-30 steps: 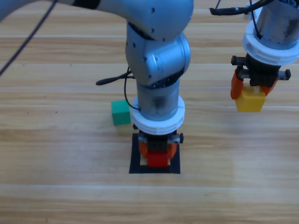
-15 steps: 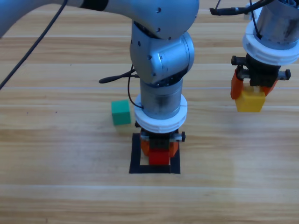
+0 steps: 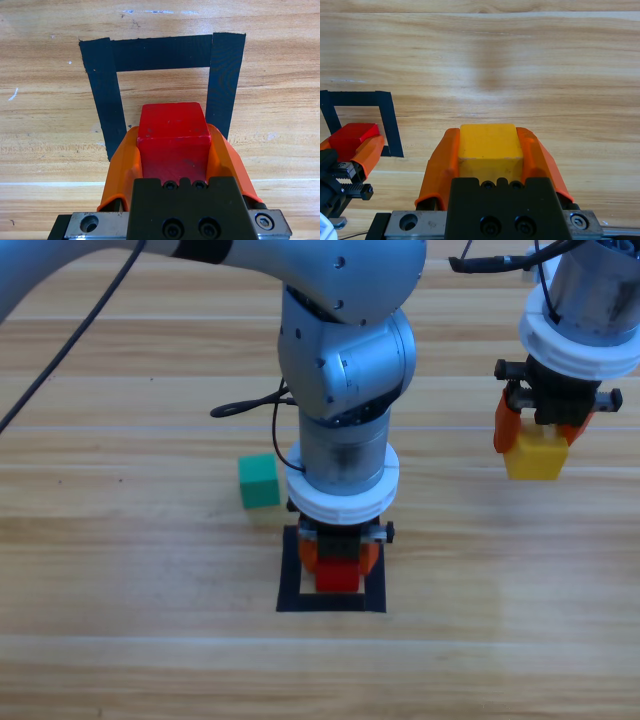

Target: Stack the blocks in the rectangular block: red at the bottom, yellow in the middle, green on top

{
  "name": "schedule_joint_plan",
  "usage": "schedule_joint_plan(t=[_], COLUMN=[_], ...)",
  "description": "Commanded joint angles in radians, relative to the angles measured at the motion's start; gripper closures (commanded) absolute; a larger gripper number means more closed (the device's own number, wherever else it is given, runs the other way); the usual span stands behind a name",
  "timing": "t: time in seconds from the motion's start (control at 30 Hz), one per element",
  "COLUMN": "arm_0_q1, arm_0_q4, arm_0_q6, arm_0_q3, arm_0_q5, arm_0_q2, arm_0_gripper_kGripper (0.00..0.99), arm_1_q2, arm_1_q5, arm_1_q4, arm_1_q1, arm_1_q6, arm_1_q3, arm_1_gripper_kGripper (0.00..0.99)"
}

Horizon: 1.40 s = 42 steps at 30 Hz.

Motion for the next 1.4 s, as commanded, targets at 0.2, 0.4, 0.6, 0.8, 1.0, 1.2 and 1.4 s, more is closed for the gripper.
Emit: schedule_joint_plan(t=[0.2,0.4,0.6,0.8,1.0,1.2,1.4], arm_0_q1=[-0.032,-0.032,-0.032,-0.015,0.134,0.266,0.31], arm_0_q4=[0.013,0.024,0.069,0.222,0.273,0.271,0.265], arm_0_q6=[0.0,-0.001,0.005,0.062,0.174,0.316,0.425], arm_0_q3=[-0.022,-0.03,-0.079,-0.278,-0.182,-0.087,-0.11], arm_0_q5=[0.011,0.011,0.026,0.064,0.087,0.099,0.107], arm_0_q2=[0.066,0.055,-0.006,-0.126,-0.278,-0.278,-0.179], arm_0_gripper_kGripper=[0.0,0.0,0.0,0.0,0.0,0.0,0.0], arm_1_q2=[0.016,0.016,0.015,0.015,-0.001,-0.01,-0.001], arm_1_q5=[-0.01,-0.01,-0.011,-0.022,-0.083,-0.085,-0.033], arm_1_q4=[0.014,0.013,0.013,0.01,0.008,0.008,0.008], arm_1_q1=[-0.012,-0.012,-0.012,-0.012,0.012,0.087,0.149], arm_1_q6=[-0.012,-0.012,-0.012,-0.008,0.004,0.026,0.081], arm_1_q3=[0.01,0.01,0.01,0.01,0.01,0.008,-0.004], arm_1_gripper_kGripper=[0.99,0.99,0.99,0.99,0.99,0.99,0.99])
